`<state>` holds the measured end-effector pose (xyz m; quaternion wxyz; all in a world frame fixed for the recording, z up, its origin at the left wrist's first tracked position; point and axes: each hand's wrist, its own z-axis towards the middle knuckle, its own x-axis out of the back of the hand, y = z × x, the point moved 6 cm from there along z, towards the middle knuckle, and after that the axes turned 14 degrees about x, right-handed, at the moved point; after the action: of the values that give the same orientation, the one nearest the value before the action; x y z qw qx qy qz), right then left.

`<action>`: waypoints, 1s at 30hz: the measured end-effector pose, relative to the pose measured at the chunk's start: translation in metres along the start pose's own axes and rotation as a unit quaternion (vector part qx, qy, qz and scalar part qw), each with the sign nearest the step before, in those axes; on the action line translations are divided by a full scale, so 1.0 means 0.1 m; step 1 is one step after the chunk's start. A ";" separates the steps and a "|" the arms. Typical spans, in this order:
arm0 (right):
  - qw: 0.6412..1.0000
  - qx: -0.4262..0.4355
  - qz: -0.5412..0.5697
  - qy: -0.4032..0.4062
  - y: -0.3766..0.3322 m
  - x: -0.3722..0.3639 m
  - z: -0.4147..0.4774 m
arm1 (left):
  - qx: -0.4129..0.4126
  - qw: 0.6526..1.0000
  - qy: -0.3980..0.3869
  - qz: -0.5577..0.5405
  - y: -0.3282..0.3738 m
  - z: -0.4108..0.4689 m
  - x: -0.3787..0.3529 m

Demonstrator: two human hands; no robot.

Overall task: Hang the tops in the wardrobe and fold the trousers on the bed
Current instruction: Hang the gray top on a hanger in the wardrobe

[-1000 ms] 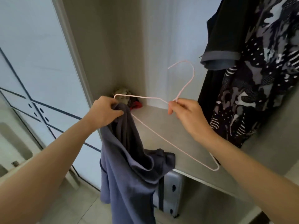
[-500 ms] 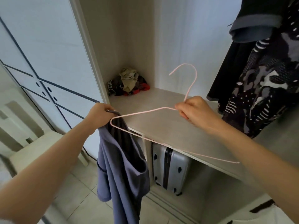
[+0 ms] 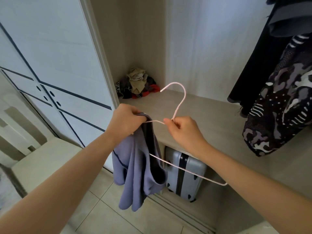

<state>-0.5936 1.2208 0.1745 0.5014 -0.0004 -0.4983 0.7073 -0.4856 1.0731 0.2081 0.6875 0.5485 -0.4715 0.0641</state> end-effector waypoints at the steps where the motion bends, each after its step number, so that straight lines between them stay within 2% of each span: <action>1: 1.000 0.002 0.000 0.014 0.00 -0.01 0.02 | 0.016 0.997 -0.042 -0.058 0.02 -0.03 -0.03; 3: 0.999 0.005 0.019 0.040 0.00 0.01 0.05 | 0.026 0.981 -0.133 -0.142 0.08 -0.08 -0.10; 4: 0.998 0.008 0.037 0.053 0.01 0.03 0.06 | 0.009 0.977 -0.159 -0.146 0.11 -0.10 -0.11; 5: 0.996 0.010 0.055 0.062 0.02 0.05 0.08 | -0.036 0.982 -0.151 -0.108 0.14 -0.11 -0.10; 6: 0.995 0.013 0.070 0.069 0.04 0.07 0.08 | -0.113 0.988 -0.102 -0.028 0.19 -0.11 -0.05; 7: 0.994 0.013 0.083 0.075 0.05 0.09 0.08 | -0.207 0.977 -0.021 0.055 0.25 -0.11 0.00; 8: 0.992 0.013 0.095 0.082 0.05 0.11 0.07 | -0.286 0.948 0.053 0.129 0.28 -0.12 0.04; 10: 0.989 0.014 0.117 0.093 0.04 0.15 0.07 | -0.345 0.910 0.119 0.199 0.27 -0.07 0.06; 11: 0.987 0.018 0.125 0.096 0.02 0.17 0.09 | -0.353 0.908 0.105 0.200 0.29 -0.05 0.05; 14: 0.986 0.046 0.121 0.101 -0.05 0.19 0.14 | -0.355 0.926 0.022 0.129 0.38 -0.03 0.02; 16: 0.989 0.059 0.085 0.102 -0.08 0.21 0.19 | -0.346 0.934 0.000 0.085 0.40 -0.01 -0.01; 21: 0.997 0.046 -0.053 0.040 0.05 0.30 0.37 | -0.244 0.966 -0.085 -0.019 0.35 0.15 -0.09; 23: 0.994 0.054 -0.085 0.043 0.06 0.34 0.38 | -0.222 0.971 -0.078 -0.049 0.36 0.21 -0.07; 27: 0.963 0.134 -0.175 0.153 -0.10 0.56 0.22 | -0.192 0.978 -0.005 -0.088 0.43 0.32 0.05; 28: 0.961 0.152 -0.174 0.149 -0.13 0.56 0.18 | -0.189 0.977 0.003 -0.097 0.47 0.34 0.07; 30: 0.975 0.142 -0.143 0.092 -0.06 0.47 0.13 | -0.192 0.975 0.010 -0.112 0.57 0.36 0.10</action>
<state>-0.6192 1.2445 0.2090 0.6362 0.0768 -0.3392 0.6887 -0.5353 1.0620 0.2530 0.7875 0.4546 -0.4041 -0.0997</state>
